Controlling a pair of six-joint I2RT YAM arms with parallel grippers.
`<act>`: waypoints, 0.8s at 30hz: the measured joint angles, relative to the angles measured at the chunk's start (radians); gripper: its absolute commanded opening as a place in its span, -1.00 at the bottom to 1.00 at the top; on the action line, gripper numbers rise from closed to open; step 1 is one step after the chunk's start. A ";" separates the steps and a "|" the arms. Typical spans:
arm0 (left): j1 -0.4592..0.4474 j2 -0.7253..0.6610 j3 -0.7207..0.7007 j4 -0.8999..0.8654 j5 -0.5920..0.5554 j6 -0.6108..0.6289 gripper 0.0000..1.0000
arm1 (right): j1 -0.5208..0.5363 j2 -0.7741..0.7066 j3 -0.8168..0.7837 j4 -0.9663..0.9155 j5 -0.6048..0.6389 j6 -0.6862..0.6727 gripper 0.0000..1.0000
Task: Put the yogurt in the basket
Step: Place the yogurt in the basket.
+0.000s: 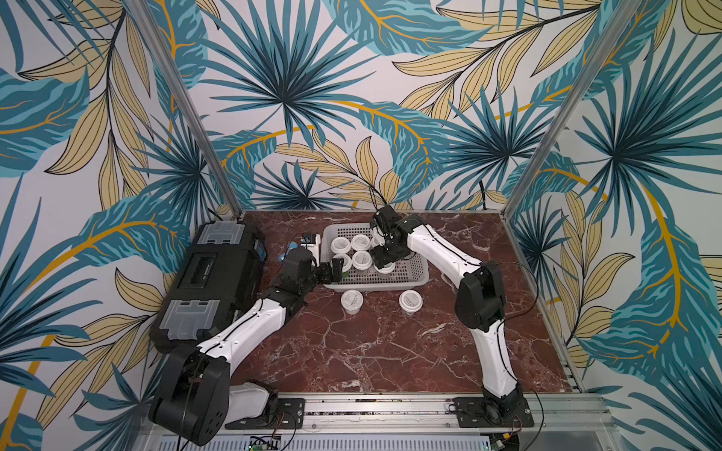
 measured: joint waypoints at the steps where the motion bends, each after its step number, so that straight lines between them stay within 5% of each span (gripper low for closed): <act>1: 0.000 0.001 0.000 0.000 0.000 0.000 1.00 | 0.000 0.000 -0.003 0.005 0.000 0.002 0.75; 8: 0.000 0.007 0.001 0.000 0.000 0.000 1.00 | 0.000 -0.013 -0.079 0.057 0.005 0.001 0.83; 24: -0.005 0.011 0.003 -0.001 0.000 0.000 1.00 | -0.017 -0.434 -0.486 0.228 -0.008 0.018 0.39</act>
